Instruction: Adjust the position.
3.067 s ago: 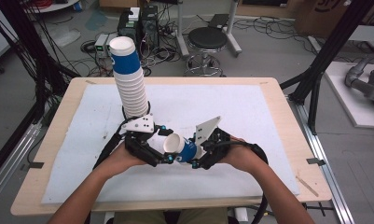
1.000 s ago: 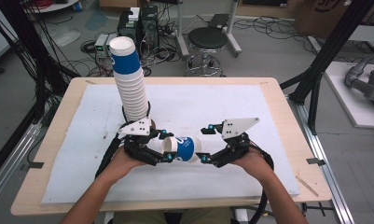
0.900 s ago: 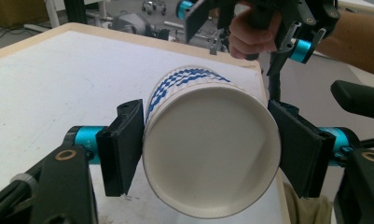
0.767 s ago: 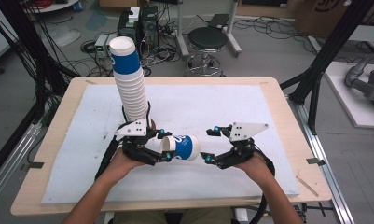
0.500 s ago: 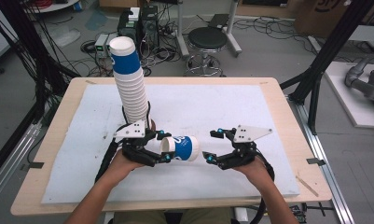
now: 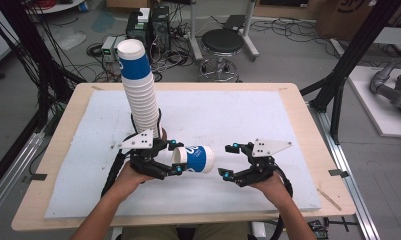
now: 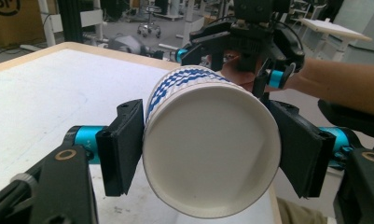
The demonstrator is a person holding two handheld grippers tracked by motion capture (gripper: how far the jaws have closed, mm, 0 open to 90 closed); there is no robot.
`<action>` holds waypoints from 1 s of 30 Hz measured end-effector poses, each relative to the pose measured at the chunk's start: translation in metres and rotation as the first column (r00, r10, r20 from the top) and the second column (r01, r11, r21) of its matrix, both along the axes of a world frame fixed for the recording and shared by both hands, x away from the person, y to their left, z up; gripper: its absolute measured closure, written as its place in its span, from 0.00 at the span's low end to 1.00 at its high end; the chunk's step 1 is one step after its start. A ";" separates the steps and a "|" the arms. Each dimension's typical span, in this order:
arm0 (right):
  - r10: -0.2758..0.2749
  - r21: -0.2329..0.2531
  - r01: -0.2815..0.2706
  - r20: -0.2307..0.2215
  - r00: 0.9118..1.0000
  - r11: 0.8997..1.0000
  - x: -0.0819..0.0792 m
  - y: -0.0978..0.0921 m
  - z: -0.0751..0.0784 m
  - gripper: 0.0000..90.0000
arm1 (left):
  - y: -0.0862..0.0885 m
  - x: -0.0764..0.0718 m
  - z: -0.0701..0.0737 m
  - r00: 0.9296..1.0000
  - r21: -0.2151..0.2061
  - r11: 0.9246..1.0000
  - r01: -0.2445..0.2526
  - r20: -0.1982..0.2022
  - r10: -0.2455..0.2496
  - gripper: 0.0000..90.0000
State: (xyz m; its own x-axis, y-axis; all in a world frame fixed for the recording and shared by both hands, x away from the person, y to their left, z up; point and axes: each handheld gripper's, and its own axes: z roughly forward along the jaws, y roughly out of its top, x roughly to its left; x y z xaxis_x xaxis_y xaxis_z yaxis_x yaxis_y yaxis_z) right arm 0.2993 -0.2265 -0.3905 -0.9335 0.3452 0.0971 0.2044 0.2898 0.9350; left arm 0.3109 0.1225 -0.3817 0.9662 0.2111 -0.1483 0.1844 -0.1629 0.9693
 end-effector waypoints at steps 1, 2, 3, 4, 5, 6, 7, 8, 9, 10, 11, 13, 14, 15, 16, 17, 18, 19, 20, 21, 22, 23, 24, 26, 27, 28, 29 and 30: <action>0.003 0.001 -0.003 -0.002 1.000 1.000 0.000 0.000 -0.001 0.21 | 0.000 0.000 0.000 1.000 -0.004 1.000 0.002 -0.001 -0.002 0.33; 0.005 0.003 -0.005 -0.005 1.000 1.000 0.001 0.000 -0.002 0.21 | 0.000 0.000 -0.001 1.000 -0.011 1.000 0.004 -0.001 -0.004 0.33; 0.010 0.006 -0.010 -0.012 1.000 1.000 0.001 0.000 -0.002 0.21 | 0.000 -0.001 -0.001 1.000 -0.017 1.000 0.010 -0.003 -0.010 0.33; 0.014 0.011 -0.014 -0.016 1.000 1.000 0.001 0.000 -0.003 0.21 | 0.000 -0.001 -0.002 1.000 -0.024 1.000 0.014 -0.003 -0.014 0.33; 0.018 0.010 -0.018 -0.018 1.000 1.000 0.001 0.000 -0.003 0.21 | 0.000 -0.001 -0.002 1.000 -0.029 0.999 0.018 -0.004 -0.018 0.33; 0.020 0.007 -0.020 -0.018 1.000 1.000 0.001 0.001 -0.003 0.21 | 0.000 -0.001 -0.002 1.000 -0.033 0.999 0.025 -0.005 -0.025 0.33; 0.022 0.007 -0.022 -0.017 1.000 1.000 0.001 0.001 -0.004 0.21 | 0.000 -0.001 -0.003 1.000 -0.039 0.999 0.030 -0.007 -0.030 0.33; 0.028 0.010 -0.028 -0.020 0.999 1.000 0.001 0.001 -0.004 0.21 | 0.000 -0.002 -0.003 0.999 -0.046 0.998 0.033 -0.007 -0.033 0.33; 0.034 0.014 -0.033 -0.026 0.999 0.999 0.001 0.002 -0.004 0.21 | 0.001 -0.001 -0.003 0.999 -0.049 0.998 0.036 -0.005 -0.036 0.33; 0.037 0.017 -0.037 -0.028 0.999 0.999 0.001 0.002 -0.005 0.21 | 0.001 -0.002 -0.003 0.999 -0.053 0.998 0.039 -0.007 -0.040 0.33; 0.046 0.019 -0.045 -0.031 0.998 0.999 0.001 0.003 -0.005 0.21 | 0.001 -0.002 -0.003 0.999 -0.056 0.998 0.041 -0.007 -0.041 0.33; 0.059 0.020 -0.058 -0.040 0.997 0.998 0.001 0.005 -0.005 0.21 | 0.001 -0.002 -0.003 0.999 -0.057 0.997 0.049 -0.006 -0.050 0.33; 0.066 0.020 -0.065 -0.040 0.997 0.998 0.001 0.006 -0.005 0.21 | 0.000 -0.002 -0.003 0.999 -0.056 0.997 0.052 -0.004 -0.052 0.33; 0.068 0.018 -0.068 -0.039 0.997 0.998 0.001 0.007 -0.006 0.21 | 0.000 -0.003 -0.003 0.998 -0.055 0.997 0.057 -0.004 -0.057 0.33; 0.070 0.015 -0.069 -0.040 0.997 0.998 0.001 0.008 -0.006 0.21 | -0.001 -0.003 -0.003 0.998 -0.054 0.997 0.060 -0.002 -0.061 0.33; 0.071 0.016 -0.071 -0.042 0.997 0.997 0.001 0.009 -0.006 0.21 | -0.001 -0.003 -0.003 0.998 -0.056 0.996 0.066 -0.004 -0.066 0.33; 0.077 0.015 -0.076 -0.044 0.996 0.997 0.001 0.010 -0.006 0.21 | -0.002 -0.004 -0.003 0.998 -0.058 0.996 0.070 -0.001 -0.071 0.33; 0.082 0.014 -0.082 -0.048 0.995 0.997 0.001 0.011 -0.006 0.21 | -0.002 -0.004 -0.003 0.997 -0.059 0.995 0.077 0.001 -0.078 0.34; 0.092 0.016 -0.091 -0.047 0.995 0.996 0.002 0.012 -0.006 0.21 | -0.003 -0.004 -0.003 0.996 -0.065 0.994 0.084 0.000 -0.085 0.34; 0.103 0.021 -0.102 -0.056 0.993 0.995 0.002 0.014 -0.006 0.21 | -0.004 -0.004 -0.003 0.996 -0.069 0.994 0.090 -0.001 -0.090 0.34; 0.110 0.023 -0.109 -0.055 0.992 0.994 0.002 0.014 -0.006 0.21 | -0.004 -0.004 -0.003 0.995 -0.074 0.993 0.095 0.001 -0.096 0.34; 0.116 0.028 -0.115 -0.059 0.991 0.993 0.002 0.015 -0.006 0.21 | -0.005 -0.004 -0.003 0.994 -0.079 0.991 0.105 0.000 -0.105 0.34; 0.126 0.038 -0.124 -0.074 0.989 0.992 0.003 0.016 -0.007 0.21 | -0.005 -0.004 -0.003 0.994 -0.081 0.991 0.108 0.002 -0.108 0.34; 0.145 0.059 -0.140 -0.090 0.985 0.988 0.004 0.017 -0.007 0.21 | -0.007 -0.005 -0.003 0.993 -0.087 0.989 0.118 0.003 -0.118 0.34; 0.157 0.067 -0.151 -0.093 0.983 0.986 0.004 0.017 -0.007 0.21 | -0.007 -0.004 -0.003 0.993 -0.091 0.988 0.122 0.002 -0.122 0.34; 0.163 0.074 -0.156 -0.097 0.982 0.985 0.004 0.018 -0.007 0.21 | -0.007 -0.004 -0.003 0.992 -0.093 0.988 0.125 0.005 -0.125 0.34; 0.168 0.077 -0.161 -0.097 0.981 0.984 0.004 0.018 -0.007 0.21 | -0.008 -0.004 -0.003 0.992 -0.100 0.987 0.128 0.003 -0.128 0.34; 0.176 0.078 -0.169 -0.100 0.979 0.983 0.004 0.019 -0.007 0.21 | -0.008 -0.004 -0.003 0.991 -0.107 0.985 0.132 0.002 -0.133 0.34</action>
State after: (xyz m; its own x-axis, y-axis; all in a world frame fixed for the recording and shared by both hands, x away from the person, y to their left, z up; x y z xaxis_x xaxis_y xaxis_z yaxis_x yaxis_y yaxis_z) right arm 0.3032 -0.2073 -0.3979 -0.9616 0.1687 0.2165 0.2558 0.2653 0.9296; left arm 0.3068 0.1145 -0.3845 0.9836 0.0640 -0.1686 0.1735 -0.0816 0.9814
